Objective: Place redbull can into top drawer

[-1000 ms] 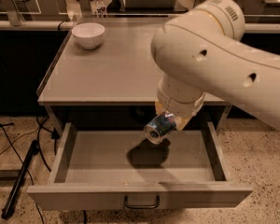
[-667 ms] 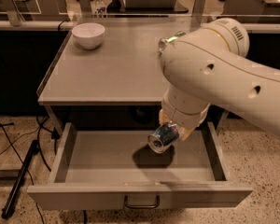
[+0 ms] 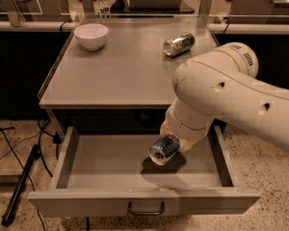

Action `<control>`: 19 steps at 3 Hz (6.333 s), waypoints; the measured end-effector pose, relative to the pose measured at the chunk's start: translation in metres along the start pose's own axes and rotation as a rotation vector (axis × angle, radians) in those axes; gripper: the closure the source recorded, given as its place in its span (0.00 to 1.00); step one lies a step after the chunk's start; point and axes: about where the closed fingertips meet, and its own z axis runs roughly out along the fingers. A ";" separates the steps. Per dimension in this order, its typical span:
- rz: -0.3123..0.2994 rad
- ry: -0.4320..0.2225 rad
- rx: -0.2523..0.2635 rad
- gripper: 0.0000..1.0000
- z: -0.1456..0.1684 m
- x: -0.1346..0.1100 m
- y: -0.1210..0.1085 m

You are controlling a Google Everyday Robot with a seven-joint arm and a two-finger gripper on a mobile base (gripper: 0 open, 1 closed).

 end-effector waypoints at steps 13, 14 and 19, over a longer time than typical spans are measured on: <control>-0.305 -0.091 0.526 0.97 0.183 -0.028 -0.041; -0.324 -0.076 0.511 0.74 0.187 -0.028 -0.042; -0.324 -0.076 0.511 0.00 0.185 -0.028 -0.043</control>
Offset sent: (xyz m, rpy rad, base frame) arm 0.0350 -0.0151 -0.0892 -0.0369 0.0354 0.0280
